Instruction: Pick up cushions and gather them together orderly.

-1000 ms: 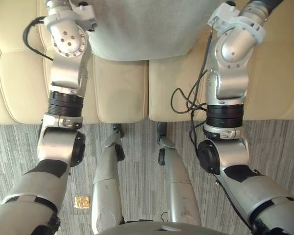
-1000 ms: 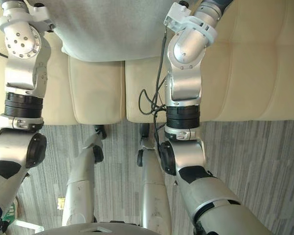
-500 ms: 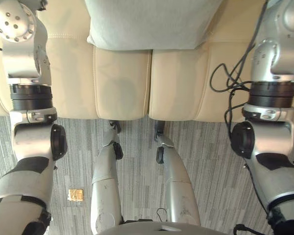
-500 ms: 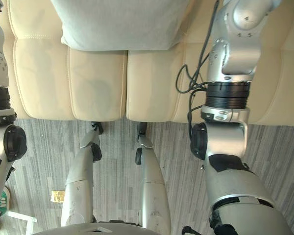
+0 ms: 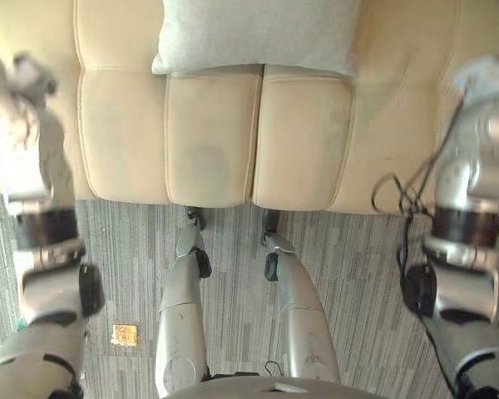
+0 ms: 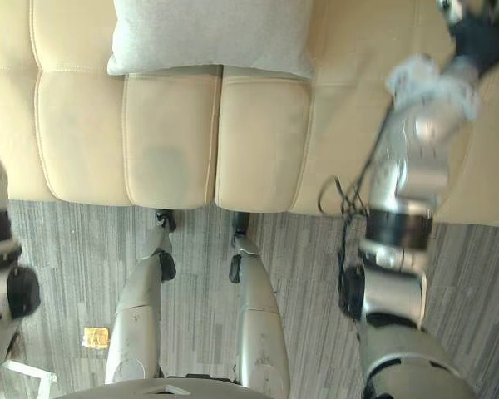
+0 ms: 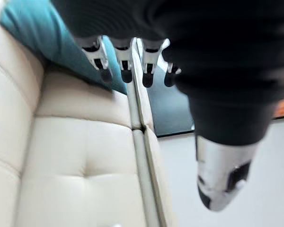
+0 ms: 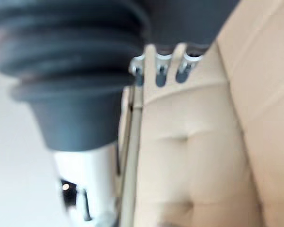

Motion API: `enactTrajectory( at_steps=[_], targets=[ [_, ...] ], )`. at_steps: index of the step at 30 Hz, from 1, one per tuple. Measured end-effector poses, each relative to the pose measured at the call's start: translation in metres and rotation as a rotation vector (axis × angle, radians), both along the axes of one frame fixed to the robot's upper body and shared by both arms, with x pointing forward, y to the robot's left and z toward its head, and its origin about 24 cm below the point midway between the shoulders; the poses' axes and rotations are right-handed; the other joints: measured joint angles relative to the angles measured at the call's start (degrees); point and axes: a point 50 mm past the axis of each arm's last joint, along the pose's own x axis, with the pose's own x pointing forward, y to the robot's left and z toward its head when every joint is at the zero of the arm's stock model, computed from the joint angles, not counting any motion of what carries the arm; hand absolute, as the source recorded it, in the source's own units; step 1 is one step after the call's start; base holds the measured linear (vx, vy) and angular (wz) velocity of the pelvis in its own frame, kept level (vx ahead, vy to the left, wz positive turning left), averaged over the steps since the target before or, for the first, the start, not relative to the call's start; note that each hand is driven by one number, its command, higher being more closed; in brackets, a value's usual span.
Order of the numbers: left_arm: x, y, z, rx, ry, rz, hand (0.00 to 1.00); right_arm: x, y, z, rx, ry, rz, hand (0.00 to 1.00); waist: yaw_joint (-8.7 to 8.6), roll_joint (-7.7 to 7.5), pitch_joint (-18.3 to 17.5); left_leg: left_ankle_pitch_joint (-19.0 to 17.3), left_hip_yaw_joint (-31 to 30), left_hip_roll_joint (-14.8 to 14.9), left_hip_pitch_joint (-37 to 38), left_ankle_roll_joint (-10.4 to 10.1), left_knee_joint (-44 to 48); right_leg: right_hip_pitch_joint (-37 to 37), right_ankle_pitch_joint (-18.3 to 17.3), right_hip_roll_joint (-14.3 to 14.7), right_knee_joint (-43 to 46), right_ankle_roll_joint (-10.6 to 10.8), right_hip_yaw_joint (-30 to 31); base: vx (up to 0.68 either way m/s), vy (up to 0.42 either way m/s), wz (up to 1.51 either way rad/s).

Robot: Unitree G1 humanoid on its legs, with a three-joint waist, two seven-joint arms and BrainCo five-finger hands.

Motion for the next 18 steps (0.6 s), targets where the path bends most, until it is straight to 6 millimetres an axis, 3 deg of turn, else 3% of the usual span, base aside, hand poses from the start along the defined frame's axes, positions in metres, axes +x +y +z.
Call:
enactTrajectory(
  at_steps=[2,5,6,9,11,14,18],
  targets=[
    [-0.011,0.001,-0.045,-0.032,0.112,0.013,0.0,-0.011,-0.003,-0.037,-0.051,0.122,-0.026,0.0,-0.14,0.0,0.0,-1.0,-0.4,-0.3,2.4,-0.4,0.9,2.3,-1.8,-0.5,1.6,0.0,-0.2,0.08,-0.1,0.19],
    [-0.044,-0.01,-0.122,-0.052,0.34,0.045,0.0,-0.036,0.006,-0.094,-0.127,0.291,-0.025,0.0,-0.54,-0.11,-0.2,-4.9,-1.5,-0.7,7.4,-1.5,3.8,7.9,-6.0,-1.5,3.9,-0.5,-1.1,0.07,-0.123,0.24],
    [-0.058,-0.016,-0.153,-0.069,0.457,0.041,0.0,-0.046,0.011,-0.122,-0.123,0.385,-0.012,0.0,-0.48,-0.36,-0.8,-5.9,-1.7,-0.6,9.2,-1.7,4.8,10.2,-7.4,-1.5,4.2,-1.1,-1.5,0.04,-0.08,0.12],
    [-0.08,-0.025,-0.206,-0.129,0.669,0.032,0.0,-0.058,0.024,-0.167,-0.068,0.536,0.056,0.0,-0.35,-0.68,-2.0,-7.9,-1.9,-0.2,11.9,-1.9,7.1,14.2,-8.4,-1.4,3.9,-0.9,-1.8,0.08,-0.035,0.01],
    [-0.096,-0.038,-0.261,-0.218,0.894,-0.012,0.0,-0.068,0.037,-0.216,-0.024,0.733,0.114,0.0,-0.63,-0.74,-3.8,-10.0,-2.8,0.2,15.5,-1.8,9.1,20.0,-8.5,-1.2,2.1,-0.1,-3.0,0.13,0.002,0.09],
    [-0.127,-0.049,-0.32,-0.346,1.149,-0.068,0.0,-0.081,0.059,-0.272,-0.033,0.982,0.204,0.0,-0.47,-1.94,-6.7,-13.1,-3.1,0.7,21.0,-1.6,11.8,27.9,-8.5,-0.7,-1.0,0.4,-3.2,0.14,0.045,-0.02],
    [-0.159,-0.057,-0.365,-0.449,1.357,-0.098,0.0,-0.096,0.082,-0.326,0.03,1.207,0.3,0.0,0.27,-2.91,-11.1,-16.0,-1.7,1.1,26.2,-1.7,12.7,34.8,-7.4,-0.1,-6.0,1.5,-1.9,0.08,0.06,-0.19]
  ],
)
